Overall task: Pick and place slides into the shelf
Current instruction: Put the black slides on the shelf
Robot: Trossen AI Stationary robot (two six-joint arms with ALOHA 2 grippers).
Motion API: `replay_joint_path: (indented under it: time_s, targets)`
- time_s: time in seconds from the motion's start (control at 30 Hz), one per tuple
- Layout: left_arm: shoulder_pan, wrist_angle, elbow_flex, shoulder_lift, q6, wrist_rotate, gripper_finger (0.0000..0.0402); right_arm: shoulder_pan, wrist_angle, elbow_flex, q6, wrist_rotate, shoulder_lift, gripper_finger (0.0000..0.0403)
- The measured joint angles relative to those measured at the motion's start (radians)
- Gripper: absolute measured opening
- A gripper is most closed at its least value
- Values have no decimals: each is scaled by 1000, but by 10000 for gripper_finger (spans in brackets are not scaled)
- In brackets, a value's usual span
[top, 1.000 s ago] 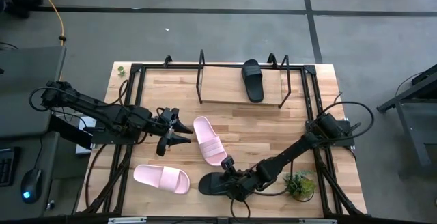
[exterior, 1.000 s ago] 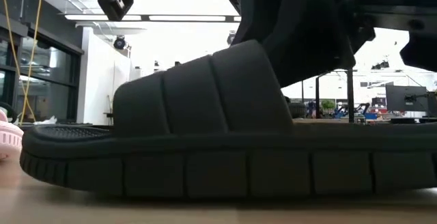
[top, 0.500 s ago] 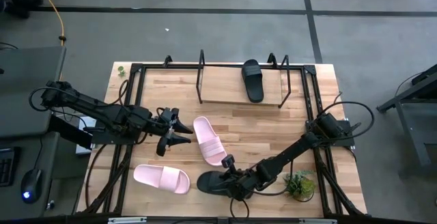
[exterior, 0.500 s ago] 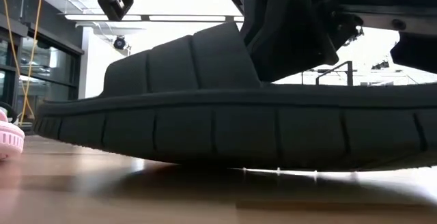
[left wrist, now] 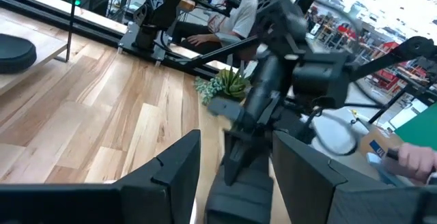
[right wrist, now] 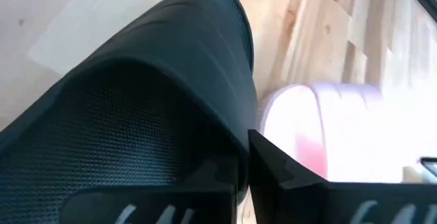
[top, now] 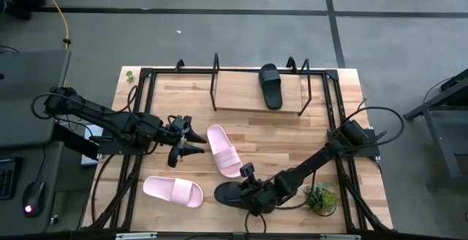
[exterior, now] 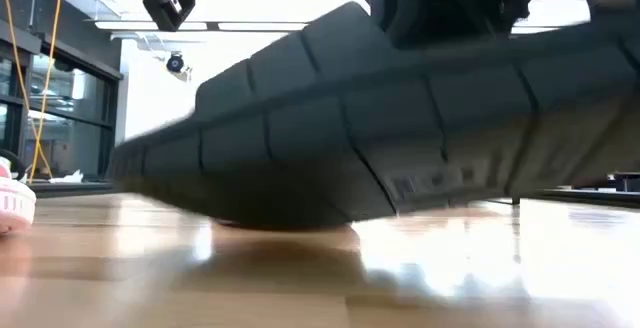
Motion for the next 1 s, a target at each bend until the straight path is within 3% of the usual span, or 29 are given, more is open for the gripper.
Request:
replay_joint_path:
  time_s: [0.27,0.57,1.0]
  targets:
    - [0,-1,0,0,0,-29,168,0,-247,137,147,96,-2,1]
    - [0,0,0,0,37,-61,168,-23,-472,168,247,205,-2,1]
    - [0,6,2,-46,226,-178,168,-194,-563,164,244,231,-58,0]
